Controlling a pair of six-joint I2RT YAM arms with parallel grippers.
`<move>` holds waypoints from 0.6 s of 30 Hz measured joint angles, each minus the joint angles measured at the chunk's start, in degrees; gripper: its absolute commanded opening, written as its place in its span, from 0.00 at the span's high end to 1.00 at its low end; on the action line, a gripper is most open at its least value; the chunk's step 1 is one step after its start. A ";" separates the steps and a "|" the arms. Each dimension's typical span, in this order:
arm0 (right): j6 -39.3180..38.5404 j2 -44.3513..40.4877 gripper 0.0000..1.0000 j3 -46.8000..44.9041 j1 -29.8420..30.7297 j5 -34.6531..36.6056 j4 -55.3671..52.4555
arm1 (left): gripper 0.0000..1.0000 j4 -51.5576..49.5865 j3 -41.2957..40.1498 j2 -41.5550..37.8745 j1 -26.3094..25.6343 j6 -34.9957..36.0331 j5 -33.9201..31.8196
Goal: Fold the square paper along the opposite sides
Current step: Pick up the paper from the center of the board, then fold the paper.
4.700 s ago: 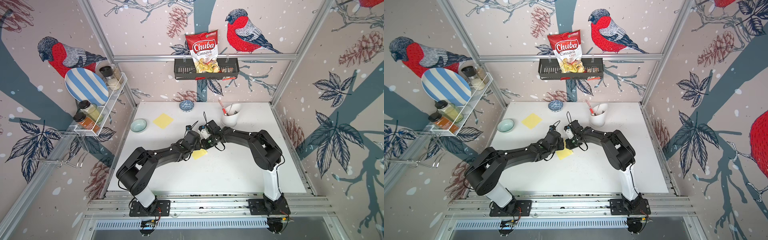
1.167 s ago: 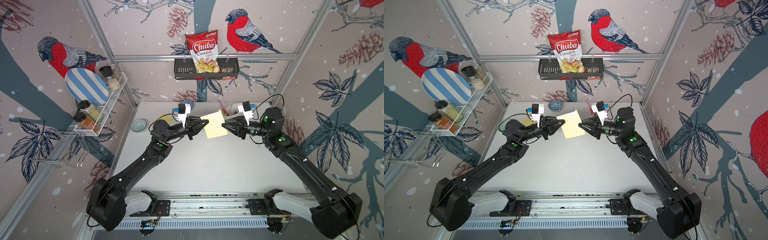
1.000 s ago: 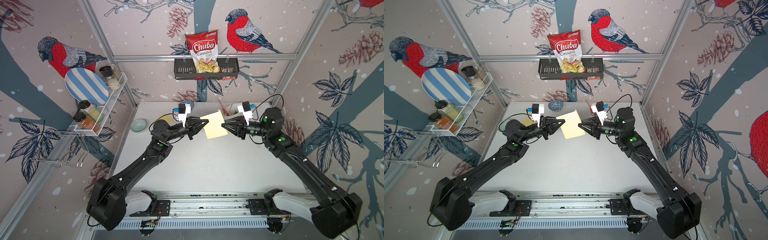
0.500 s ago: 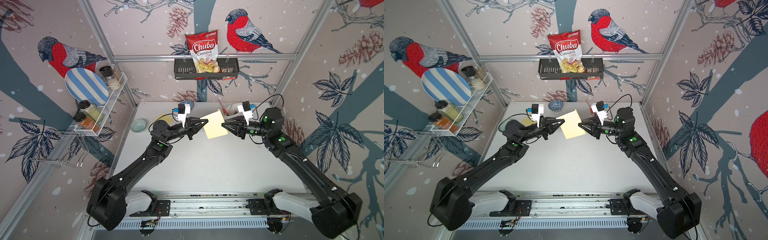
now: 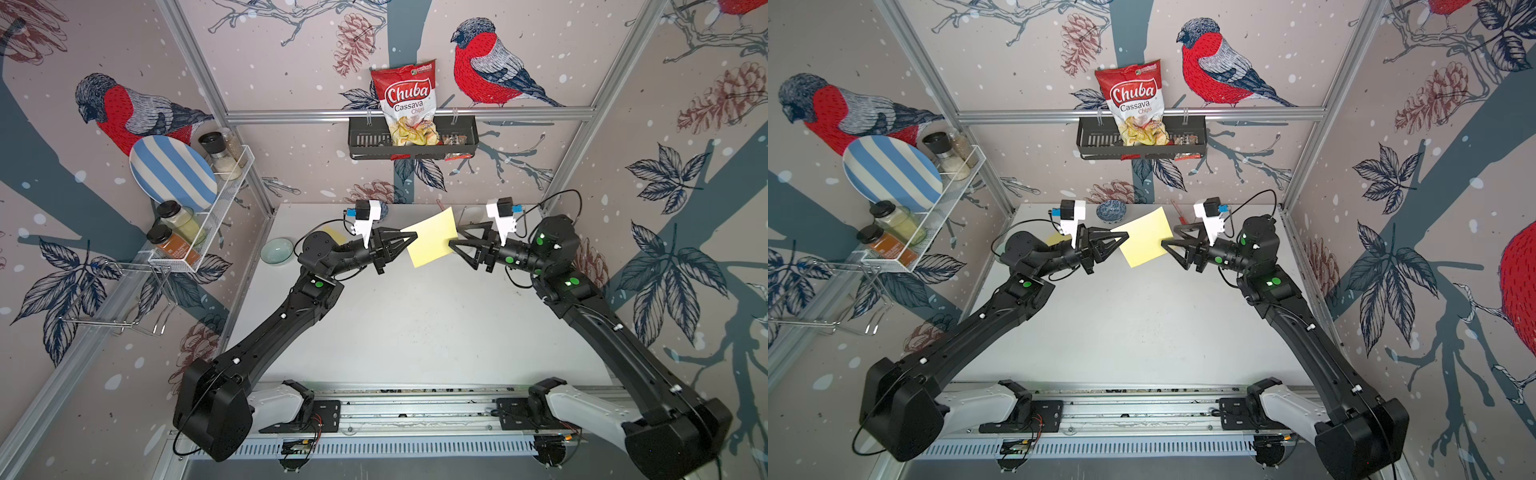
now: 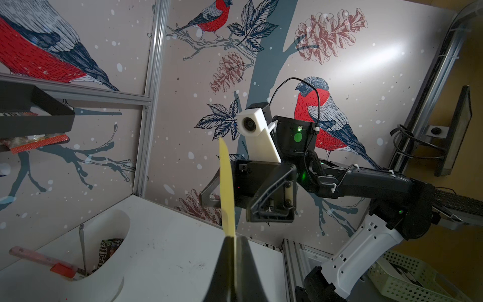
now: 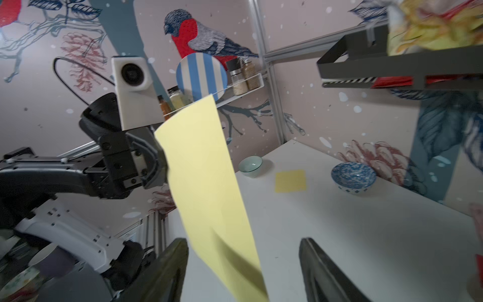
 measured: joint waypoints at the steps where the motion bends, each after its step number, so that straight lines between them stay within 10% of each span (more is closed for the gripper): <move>1: 0.90 -0.85 0.26 -0.42 -1.79 1.46 0.33 | 1.00 -2.40 1.22 -0.09 0.00 1.05 0.42; 8: 9.92 -2.51 0.28 -5.35 -15.52 -1.70 7.72 | 1.00 -17.16 6.29 -1.22 0.02 9.07 2.75; 18: 9.86 1.07 0.29 -4.90 -11.74 -16.44 11.74 | 1.00 -21.55 6.93 0.33 0.02 10.27 7.61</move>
